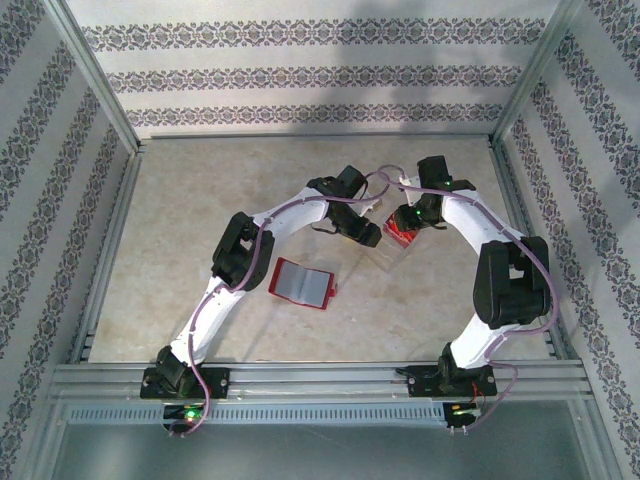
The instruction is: Put the credit cards into the card holder
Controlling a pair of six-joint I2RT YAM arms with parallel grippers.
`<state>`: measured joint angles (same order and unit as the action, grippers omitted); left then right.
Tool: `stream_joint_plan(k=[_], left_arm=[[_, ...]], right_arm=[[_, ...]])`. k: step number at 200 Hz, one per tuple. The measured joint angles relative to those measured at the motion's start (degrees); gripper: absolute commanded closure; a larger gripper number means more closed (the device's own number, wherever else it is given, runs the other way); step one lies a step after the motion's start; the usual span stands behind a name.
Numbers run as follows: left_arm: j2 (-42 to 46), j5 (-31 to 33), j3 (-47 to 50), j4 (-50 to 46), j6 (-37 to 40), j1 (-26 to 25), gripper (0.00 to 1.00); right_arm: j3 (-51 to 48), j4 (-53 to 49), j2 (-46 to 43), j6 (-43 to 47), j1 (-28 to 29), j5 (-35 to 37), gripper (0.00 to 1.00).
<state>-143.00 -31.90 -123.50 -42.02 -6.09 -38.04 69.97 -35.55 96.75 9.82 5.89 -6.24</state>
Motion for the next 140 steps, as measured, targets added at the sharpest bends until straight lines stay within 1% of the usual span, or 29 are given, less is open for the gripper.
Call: stream_joint_plan(k=[13, 49, 67, 89, 125, 140], left_arm=[[0.00, 0.02, 0.00, 0.00, -0.02, 0.00, 0.31], [0.00, 0.02, 0.00, 0.04, 0.00, -0.11, 0.32], [0.00, 0.04, 0.00, 0.07, 0.00, -0.13, 0.32], [0.00, 0.04, 0.00, 0.07, 0.00, -0.13, 0.32], [0.00, 0.04, 0.00, 0.11, 0.00, -0.15, 0.33], [0.00, 0.04, 0.00, 0.17, 0.00, -0.15, 0.33]], right_arm=[[0.00, -0.02, -0.02, 0.11, 0.00, -0.17, 0.61], [0.00, -0.48, -0.39, 0.76, 0.26, -0.87, 0.76], [0.00, -0.68, -0.61, 0.87, 0.35, -1.11, 0.79], [0.00, -0.83, -0.74, 0.90, 0.37, -1.36, 0.81], [0.00, -1.14, -1.09, 1.16, 0.35, -2.12, 0.94], [0.00, -1.46, -1.53, 1.09, 0.35, -2.25, 0.96]])
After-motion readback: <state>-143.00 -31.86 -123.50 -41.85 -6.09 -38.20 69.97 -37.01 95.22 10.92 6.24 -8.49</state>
